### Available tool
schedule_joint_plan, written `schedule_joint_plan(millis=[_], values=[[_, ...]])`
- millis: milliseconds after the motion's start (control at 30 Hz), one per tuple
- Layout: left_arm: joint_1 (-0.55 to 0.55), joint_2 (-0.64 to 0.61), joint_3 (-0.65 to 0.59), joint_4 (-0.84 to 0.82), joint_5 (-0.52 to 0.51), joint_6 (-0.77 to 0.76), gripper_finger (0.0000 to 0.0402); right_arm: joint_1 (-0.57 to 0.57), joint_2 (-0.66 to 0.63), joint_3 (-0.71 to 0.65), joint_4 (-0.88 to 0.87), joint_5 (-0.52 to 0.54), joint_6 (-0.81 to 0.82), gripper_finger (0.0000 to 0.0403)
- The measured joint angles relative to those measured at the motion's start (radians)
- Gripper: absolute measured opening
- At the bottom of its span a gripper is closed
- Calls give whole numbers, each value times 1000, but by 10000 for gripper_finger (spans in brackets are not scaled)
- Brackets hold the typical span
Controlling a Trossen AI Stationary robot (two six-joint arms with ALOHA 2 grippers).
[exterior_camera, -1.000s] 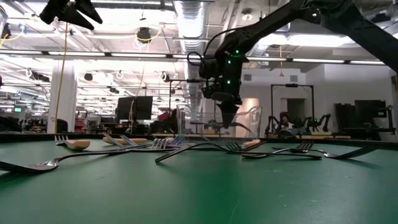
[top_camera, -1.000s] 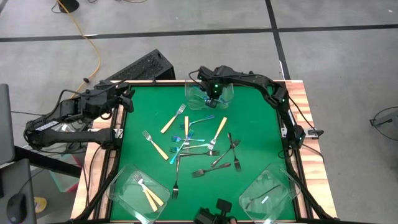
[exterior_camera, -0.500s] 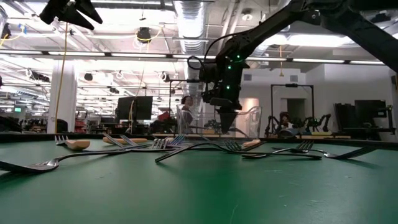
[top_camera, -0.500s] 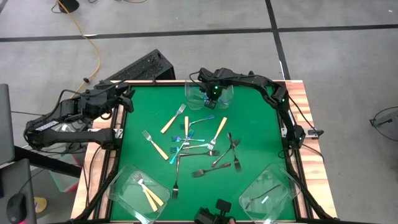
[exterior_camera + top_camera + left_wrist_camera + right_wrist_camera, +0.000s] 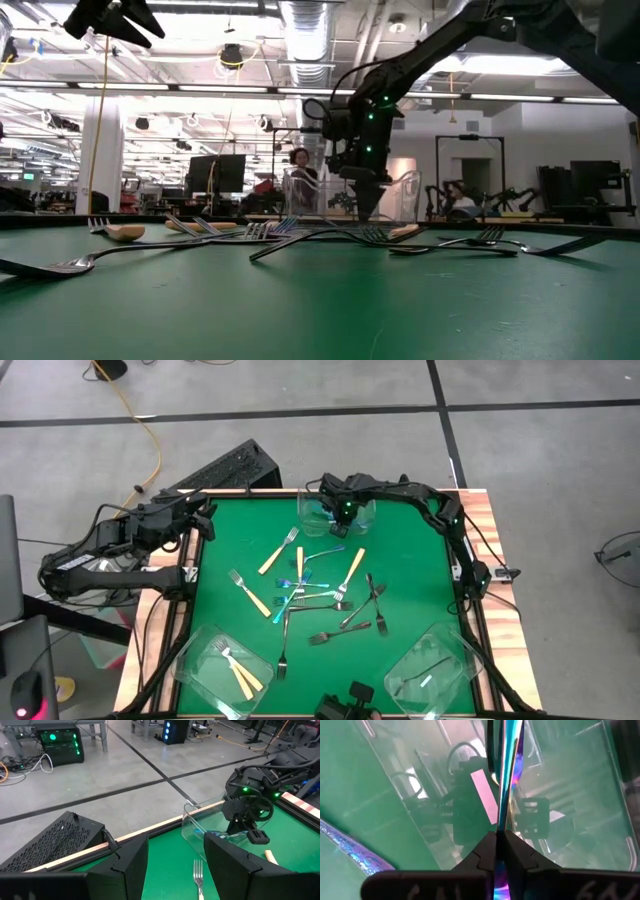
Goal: Sort silverware by color (type)
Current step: Put the blue fork into the top transparent bin, then put the black fork into the bottom right transparent bin
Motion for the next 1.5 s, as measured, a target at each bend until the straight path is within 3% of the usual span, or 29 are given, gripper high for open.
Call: schedule_joint_plan(millis=[333,833,1033,1133,1267,1400,1500], values=[[0,0,0,0,0,2,176,0,0,0,8,-4,4,49],[0,0,0,0,8,-4,176,-1,-1,25,-12,-53,-3,158],[0,0,0,4,19,-14,176,-1,-3,126,-45,-53,-20,161],[0,0,0,37,78,-1,176,-1,-3,204,-97,-53,-46,161],[0,18,0,102,180,45,176,-1,-3,376,-252,-53,-87,160],[0,61,0,135,211,75,176,-1,-4,579,-405,-53,-105,154],[0,107,0,136,219,75,176,-1,-87,545,-393,-55,-102,151]])
